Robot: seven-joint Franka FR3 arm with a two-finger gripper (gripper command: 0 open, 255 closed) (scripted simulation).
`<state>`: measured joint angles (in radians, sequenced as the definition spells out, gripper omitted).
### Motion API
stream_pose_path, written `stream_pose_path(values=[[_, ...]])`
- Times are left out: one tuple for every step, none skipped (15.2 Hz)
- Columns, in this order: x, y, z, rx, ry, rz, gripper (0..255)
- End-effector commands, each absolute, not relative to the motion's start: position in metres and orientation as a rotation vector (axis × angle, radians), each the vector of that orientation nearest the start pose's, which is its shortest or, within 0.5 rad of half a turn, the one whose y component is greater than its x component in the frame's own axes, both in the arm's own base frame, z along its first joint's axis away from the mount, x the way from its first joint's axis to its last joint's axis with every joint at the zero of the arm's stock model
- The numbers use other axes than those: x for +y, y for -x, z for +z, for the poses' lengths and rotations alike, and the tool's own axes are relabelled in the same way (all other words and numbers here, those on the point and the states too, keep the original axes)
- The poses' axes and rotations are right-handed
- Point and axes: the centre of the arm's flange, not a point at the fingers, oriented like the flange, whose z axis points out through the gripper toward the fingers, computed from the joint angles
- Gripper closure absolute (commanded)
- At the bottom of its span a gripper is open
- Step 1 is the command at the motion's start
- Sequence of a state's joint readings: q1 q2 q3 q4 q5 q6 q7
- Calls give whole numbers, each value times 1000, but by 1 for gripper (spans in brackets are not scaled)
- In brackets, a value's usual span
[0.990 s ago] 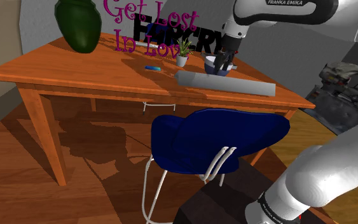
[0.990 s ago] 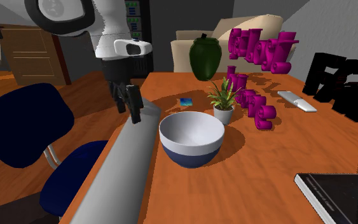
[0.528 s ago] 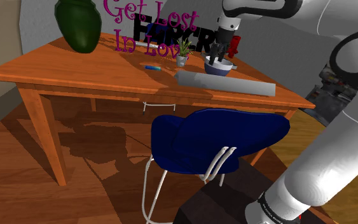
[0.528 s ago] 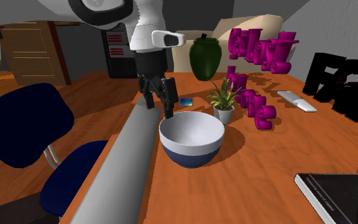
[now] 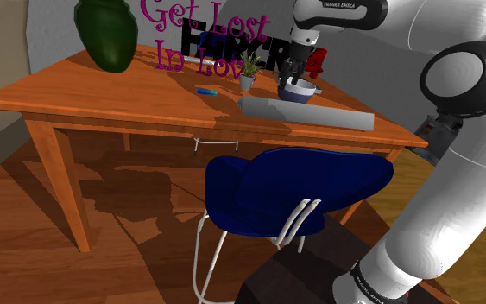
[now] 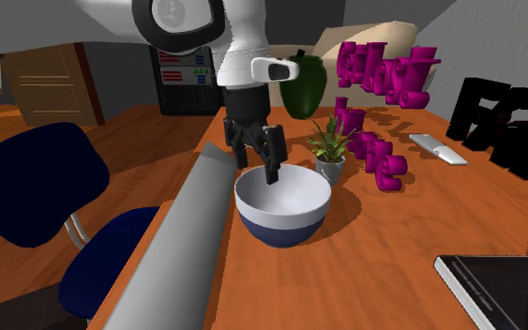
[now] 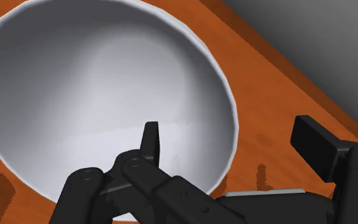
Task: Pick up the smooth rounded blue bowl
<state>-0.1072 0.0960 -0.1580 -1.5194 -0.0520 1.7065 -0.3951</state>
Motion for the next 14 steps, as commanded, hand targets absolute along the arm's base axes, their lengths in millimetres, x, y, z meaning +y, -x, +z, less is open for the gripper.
stream_pose_path(values=[[-158,-576,598,-220,3226,-107,0],[-158,-576,594,-220,3226,-107,0],[-158,-576,594,-220,3226,-107,0],[-158,-576,594,-220,3226,-107,0],[-158,-576,595,-220,3226,-107,255],[-158,-576,595,-220,3226,-107,255],[-158,-576,595,-220,3226,-107,255],[-158,-576,595,-220,3226,-107,255],[-158,-576,595,-220,3226,-107,255],[-158,-576,595,-220,3226,-107,255],[-158,-576,595,-220,3226,-107,255],[-158,-576,595,-220,3226,-107,255],[-158,-576,595,-220,3226,-107,255],[-158,-576,594,-220,3226,-107,255]])
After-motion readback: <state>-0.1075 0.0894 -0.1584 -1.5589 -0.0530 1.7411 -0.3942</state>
